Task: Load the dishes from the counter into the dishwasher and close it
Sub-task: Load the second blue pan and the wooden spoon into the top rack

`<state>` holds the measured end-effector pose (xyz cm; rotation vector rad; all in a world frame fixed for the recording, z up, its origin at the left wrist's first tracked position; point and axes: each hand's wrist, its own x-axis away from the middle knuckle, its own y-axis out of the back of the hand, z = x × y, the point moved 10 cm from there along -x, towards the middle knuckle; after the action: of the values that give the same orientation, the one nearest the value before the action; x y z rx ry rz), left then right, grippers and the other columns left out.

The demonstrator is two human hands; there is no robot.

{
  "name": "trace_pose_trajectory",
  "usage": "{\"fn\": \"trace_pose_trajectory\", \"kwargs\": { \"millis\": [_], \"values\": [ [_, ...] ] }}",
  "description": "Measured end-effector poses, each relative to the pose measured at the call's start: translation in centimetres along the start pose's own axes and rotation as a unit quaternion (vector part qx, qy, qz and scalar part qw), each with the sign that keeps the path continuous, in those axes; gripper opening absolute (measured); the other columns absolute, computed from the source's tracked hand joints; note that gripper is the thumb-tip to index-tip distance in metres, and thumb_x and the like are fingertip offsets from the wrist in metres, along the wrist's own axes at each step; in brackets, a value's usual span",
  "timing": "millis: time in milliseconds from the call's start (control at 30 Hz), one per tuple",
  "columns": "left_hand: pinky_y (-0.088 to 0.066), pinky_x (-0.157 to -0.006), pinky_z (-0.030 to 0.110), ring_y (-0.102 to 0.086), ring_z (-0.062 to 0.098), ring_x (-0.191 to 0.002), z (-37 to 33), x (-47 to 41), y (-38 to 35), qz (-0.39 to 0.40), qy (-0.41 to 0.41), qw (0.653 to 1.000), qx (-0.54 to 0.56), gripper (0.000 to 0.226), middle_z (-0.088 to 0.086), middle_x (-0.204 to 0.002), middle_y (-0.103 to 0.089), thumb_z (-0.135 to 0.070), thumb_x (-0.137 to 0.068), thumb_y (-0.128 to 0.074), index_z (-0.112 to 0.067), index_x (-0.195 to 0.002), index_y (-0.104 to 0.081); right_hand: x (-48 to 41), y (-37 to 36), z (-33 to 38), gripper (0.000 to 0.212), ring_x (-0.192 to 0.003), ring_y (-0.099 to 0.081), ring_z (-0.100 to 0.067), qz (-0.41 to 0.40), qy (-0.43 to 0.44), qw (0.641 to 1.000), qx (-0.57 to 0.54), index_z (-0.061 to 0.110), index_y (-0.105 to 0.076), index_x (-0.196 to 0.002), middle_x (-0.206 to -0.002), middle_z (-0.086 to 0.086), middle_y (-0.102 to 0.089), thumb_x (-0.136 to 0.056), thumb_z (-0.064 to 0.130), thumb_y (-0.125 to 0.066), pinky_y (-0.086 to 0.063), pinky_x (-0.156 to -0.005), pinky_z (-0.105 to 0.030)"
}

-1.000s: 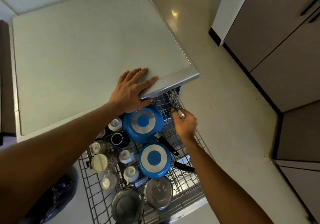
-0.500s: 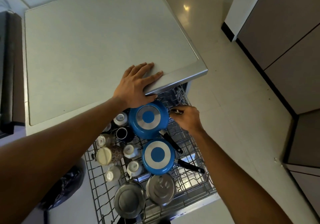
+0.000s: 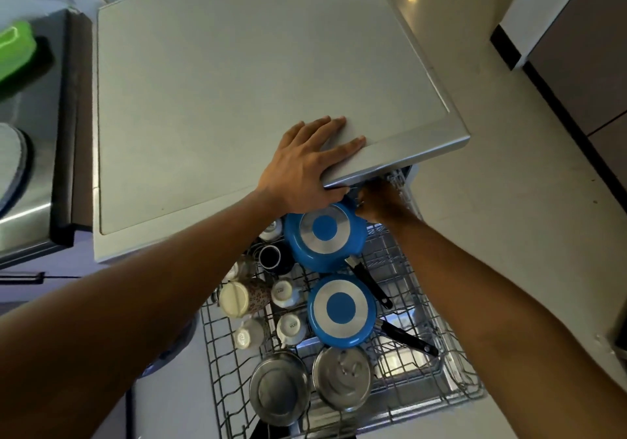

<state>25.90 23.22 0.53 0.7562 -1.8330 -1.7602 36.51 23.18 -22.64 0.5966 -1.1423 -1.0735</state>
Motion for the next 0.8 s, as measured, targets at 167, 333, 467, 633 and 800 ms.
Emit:
{"fn": "trace_pose_trajectory", "kwargs": {
  "millis": [167,333,467,633,800],
  "values": [
    [-0.018,-0.119,0.051,-0.019,0.026,-0.148,0.1,0.1,-0.3,0.000,-0.003,1.000,0.008,0.082,0.003,-0.162,-0.021,-0.067,-0.080,-0.054,-0.042,-0.153,-0.025,-1.8,-1.1,-0.5,0.058,-0.122,-0.055,-0.037,-0.041,-0.013,0.999,0.017,0.007,-0.047,-0.139,-0.132,-0.018,-0.056,-0.089,0.022,-0.069,-0.049,-0.101,-0.046],
    [-0.017,-0.119,0.051,-0.018,0.025,-0.149,0.2,0.0,-0.3,0.003,0.000,1.000,0.008,0.081,0.002,-0.163,-0.020,-0.067,-0.080,-0.051,-0.043,-0.153,-0.025,-3.4,-1.3,-1.2,0.083,-0.129,-0.048,-0.035,-0.061,-0.051,0.997,-0.005,0.010,-0.028,-0.150,-0.145,-0.015,-0.045,-0.085,0.027,-0.075,-0.047,-0.105,-0.046],
    [-0.019,-0.119,0.050,-0.019,0.025,-0.149,0.0,0.0,-0.3,-0.003,-0.005,1.000,0.013,0.081,0.002,-0.162,-0.022,-0.068,-0.080,-0.052,-0.043,-0.152,-0.027,-1.9,-0.2,-0.6,0.070,-0.126,-0.052,-0.036,-0.086,-0.015,0.994,0.063,0.016,-0.046,-0.141,-0.139,-0.014,-0.053,-0.080,0.024,-0.079,-0.052,-0.100,-0.046],
    [-0.017,-0.119,0.051,-0.019,0.026,-0.149,0.0,0.0,-0.3,-0.001,-0.001,1.000,0.006,0.081,0.002,-0.163,-0.021,-0.070,-0.081,-0.052,-0.045,-0.152,-0.023,1.8,0.2,-2.1,0.035,-0.101,-0.067,-0.026,-0.143,-0.007,0.985,-0.097,0.022,-0.068,-0.109,-0.112,-0.004,-0.069,-0.076,0.017,-0.077,-0.060,-0.081,-0.042],
    [-0.022,-0.117,0.052,-0.023,0.030,-0.147,-0.3,0.2,-0.2,-0.003,-0.001,1.000,-0.006,0.085,0.004,-0.162,-0.023,-0.074,-0.077,-0.050,-0.046,-0.152,-0.022,9.3,0.7,-3.6,0.012,-0.085,-0.071,-0.019,-0.179,-0.096,0.936,-0.288,0.018,-0.075,-0.086,-0.095,-0.004,-0.076,-0.080,0.017,-0.065,-0.058,-0.074,-0.033]
  ]
}}
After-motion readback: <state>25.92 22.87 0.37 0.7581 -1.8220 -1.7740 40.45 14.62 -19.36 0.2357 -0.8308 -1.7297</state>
